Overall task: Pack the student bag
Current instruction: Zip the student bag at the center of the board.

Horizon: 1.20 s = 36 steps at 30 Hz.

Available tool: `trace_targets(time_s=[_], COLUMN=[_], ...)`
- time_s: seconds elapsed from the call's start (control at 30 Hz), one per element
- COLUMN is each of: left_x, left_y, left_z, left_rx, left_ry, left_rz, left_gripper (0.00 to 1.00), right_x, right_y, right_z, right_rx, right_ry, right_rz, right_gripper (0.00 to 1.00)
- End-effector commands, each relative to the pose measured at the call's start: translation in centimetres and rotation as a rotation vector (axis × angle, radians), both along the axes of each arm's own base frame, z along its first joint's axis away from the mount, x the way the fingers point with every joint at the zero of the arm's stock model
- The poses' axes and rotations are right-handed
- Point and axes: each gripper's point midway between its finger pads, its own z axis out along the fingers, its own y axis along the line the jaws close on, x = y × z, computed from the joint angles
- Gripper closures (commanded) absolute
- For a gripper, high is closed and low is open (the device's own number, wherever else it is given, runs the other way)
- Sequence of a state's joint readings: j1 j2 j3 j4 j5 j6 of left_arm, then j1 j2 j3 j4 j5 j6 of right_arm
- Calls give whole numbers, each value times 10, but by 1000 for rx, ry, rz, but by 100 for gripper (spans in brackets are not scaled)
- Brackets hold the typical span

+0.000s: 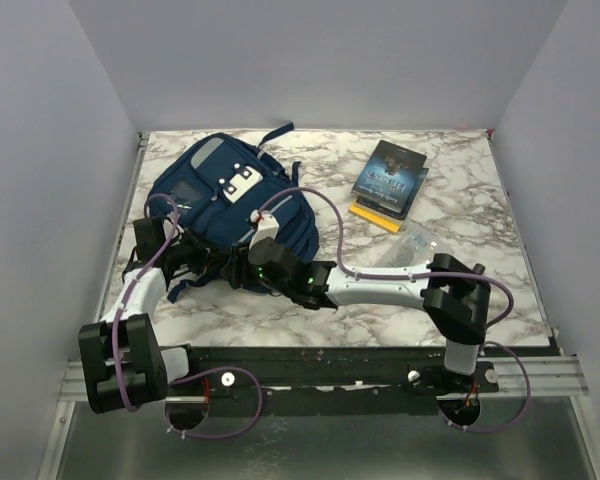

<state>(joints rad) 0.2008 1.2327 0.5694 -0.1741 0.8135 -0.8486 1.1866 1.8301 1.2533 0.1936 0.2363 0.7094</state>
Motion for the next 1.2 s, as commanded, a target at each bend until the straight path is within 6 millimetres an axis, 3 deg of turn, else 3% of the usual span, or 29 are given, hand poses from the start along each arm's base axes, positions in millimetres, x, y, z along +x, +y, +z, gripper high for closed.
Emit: trace_targets(time_s=[0.0, 0.2, 0.37, 0.53, 0.83, 1.07, 1.17], left_x=[-11, -14, -13, -13, -11, -9, -6], left_y=[-3, -2, -1, 4, 11, 15, 16], left_z=[6, 0, 3, 4, 0, -6, -4], left_rx=[-54, -51, -51, -13, 23, 56, 75], left_ry=[49, 90, 102, 96, 138, 163, 147], left_rz=[62, 83, 88, 115, 167, 182, 170], left_gripper=[100, 100, 100, 100, 100, 100, 100], right_x=[11, 15, 23, 34, 33, 36, 36], right_y=[-28, -20, -12, -12, -24, -44, -53], right_z=[-39, -52, -50, -52, -62, -65, -63], right_rx=[-283, -354, -387, -439, -499, -542, -563], right_ry=[-98, -134, -187, -219, -247, -276, -278], right_rz=[-218, -248, -288, -350, -402, -452, -481], right_gripper=[47, 48, 48, 52, 63, 99, 99])
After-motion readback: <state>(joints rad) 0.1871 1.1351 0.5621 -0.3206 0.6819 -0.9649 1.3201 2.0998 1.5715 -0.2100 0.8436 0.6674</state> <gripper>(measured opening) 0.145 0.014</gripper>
